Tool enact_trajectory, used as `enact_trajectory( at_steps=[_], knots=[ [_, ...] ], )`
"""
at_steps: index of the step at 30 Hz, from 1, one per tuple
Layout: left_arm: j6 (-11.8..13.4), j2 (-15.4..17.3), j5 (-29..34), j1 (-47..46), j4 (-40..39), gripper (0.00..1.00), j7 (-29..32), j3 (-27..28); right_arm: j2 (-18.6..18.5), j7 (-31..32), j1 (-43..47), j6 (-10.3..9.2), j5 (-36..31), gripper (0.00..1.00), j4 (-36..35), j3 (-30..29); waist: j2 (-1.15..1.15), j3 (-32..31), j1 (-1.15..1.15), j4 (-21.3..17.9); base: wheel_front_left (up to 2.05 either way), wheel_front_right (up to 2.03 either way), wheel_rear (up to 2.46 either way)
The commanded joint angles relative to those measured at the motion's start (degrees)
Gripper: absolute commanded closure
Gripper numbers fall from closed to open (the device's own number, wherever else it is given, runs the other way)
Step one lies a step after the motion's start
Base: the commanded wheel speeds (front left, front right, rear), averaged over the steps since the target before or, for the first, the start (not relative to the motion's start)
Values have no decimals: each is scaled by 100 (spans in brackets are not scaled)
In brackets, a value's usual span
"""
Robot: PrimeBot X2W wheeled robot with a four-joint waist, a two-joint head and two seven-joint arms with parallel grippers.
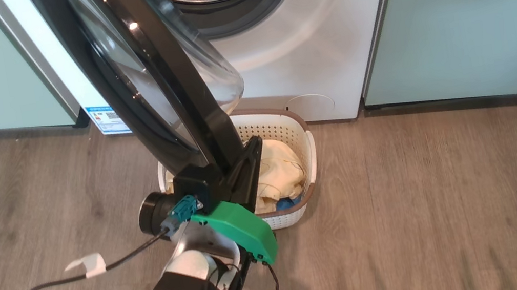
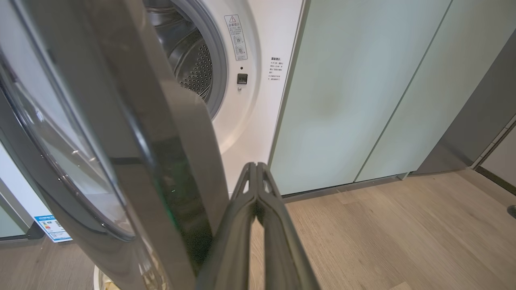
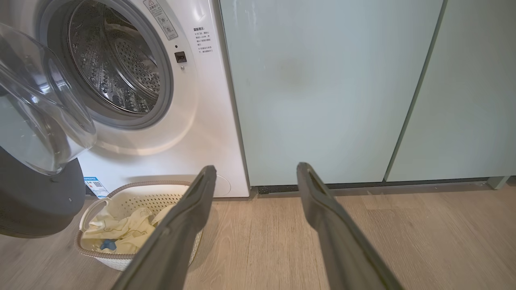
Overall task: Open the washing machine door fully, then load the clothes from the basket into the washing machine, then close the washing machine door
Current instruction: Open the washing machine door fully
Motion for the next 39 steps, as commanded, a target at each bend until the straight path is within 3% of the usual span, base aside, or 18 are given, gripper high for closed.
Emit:
enact_trajectory(
  at_steps=[1,23,39],
  knots=[
    [60,90,-34,-104,-178,100,-44,245,-88,-55,-206,-15,27,0,-166,90,0,-14,0,32,0,0,0],
    [241,268,-103,292,-381,100,-42,258,-88,-55,-88,-15,31,0,-179,28,0,-116,0,647,0,0,0],
    [441,309,-110,480,-577,100,-147,288,-88,-55,-150,-15,-36,0,-170,-59,0,-6,0,1417,0,0,0]
  ],
)
